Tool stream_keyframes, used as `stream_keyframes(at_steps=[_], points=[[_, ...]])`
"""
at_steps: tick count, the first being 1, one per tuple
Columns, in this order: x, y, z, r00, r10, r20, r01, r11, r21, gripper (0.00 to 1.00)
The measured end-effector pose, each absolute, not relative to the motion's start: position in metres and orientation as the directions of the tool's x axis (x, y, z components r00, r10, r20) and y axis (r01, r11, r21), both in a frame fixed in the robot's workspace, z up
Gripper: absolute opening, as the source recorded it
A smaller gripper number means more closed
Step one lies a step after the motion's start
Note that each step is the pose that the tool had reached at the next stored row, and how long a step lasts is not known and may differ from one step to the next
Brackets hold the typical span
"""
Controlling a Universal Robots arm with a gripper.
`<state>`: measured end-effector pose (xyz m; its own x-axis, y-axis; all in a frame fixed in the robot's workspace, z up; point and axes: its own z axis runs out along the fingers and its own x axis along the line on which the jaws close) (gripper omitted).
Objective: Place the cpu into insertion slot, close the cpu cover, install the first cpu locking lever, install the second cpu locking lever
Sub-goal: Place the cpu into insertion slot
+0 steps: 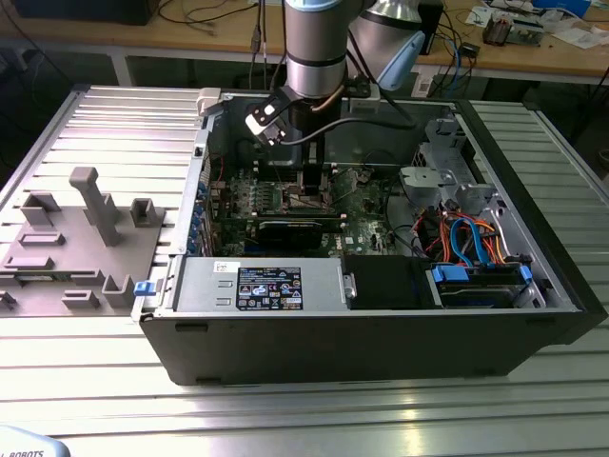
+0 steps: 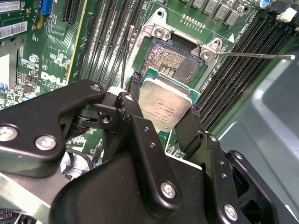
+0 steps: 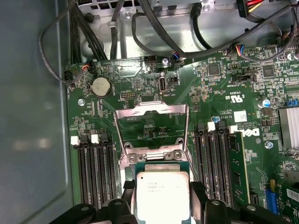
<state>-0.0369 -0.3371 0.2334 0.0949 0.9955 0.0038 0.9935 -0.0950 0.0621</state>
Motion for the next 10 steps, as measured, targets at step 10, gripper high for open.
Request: stream_keyframes(at_steps=[10], points=[[-0.0369, -0.3371, 0.2308, 0.096, 0.995, 0.004, 0.993, -0.096, 0.062, 0.55]])
